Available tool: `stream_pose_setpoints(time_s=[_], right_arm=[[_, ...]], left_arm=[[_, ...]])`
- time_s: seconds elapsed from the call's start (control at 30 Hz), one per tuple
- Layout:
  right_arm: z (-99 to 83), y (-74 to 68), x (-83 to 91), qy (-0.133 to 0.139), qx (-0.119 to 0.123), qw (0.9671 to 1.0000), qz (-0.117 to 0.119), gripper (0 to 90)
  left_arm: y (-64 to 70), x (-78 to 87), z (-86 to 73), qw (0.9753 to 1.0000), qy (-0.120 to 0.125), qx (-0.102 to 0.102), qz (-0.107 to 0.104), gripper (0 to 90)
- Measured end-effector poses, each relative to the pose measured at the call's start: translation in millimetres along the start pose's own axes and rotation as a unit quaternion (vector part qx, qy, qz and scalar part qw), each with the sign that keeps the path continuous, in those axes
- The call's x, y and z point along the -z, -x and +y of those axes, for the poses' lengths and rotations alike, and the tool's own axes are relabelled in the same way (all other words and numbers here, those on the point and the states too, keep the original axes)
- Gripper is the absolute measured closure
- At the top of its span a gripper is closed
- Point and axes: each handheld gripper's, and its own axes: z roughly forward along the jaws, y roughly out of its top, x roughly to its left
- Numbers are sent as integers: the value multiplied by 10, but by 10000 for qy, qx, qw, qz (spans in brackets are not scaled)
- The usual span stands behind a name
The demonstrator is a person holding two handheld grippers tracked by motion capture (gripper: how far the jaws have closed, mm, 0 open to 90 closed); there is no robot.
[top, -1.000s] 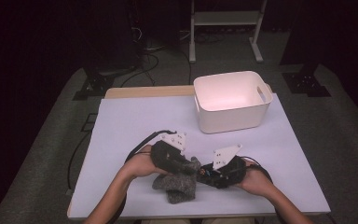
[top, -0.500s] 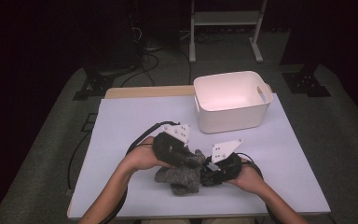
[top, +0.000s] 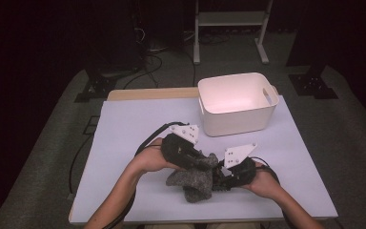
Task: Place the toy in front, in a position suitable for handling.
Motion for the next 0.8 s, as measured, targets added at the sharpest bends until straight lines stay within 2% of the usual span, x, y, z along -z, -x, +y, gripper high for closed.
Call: stream_pose_setpoints(time_s=[0.13, 0.2, 0.3, 0.4, 0.67, 0.8], right_arm=[[31, -11, 13, -156, 105, 9998, -12, 569], [24, 1, 47, -190, 97, 9998, -15, 569], [-32, 31, 131, -123, -73, 9999, -27, 569], [-63, 30, 173, -90, -152, 9998, -54, 569], [-14, 34, 110, -55, -106, 9999, -29, 572], [39, 40, 34, 39, -77, 10000, 2, 573]], left_arm=[[1, 43, -41, 9999, -30, 11, 95, 774], [-11, 52, -92, 9999, -23, 83, 137, 774], [-32, -5, -163, 9998, -45, 136, 126, 774], [-56, -38, -179, 9997, 129, 190, 19, 775], [-78, 10, -133, 9995, 209, 215, -16, 777], [-54, 72, -98, 9995, 265, 145, -23, 778]])
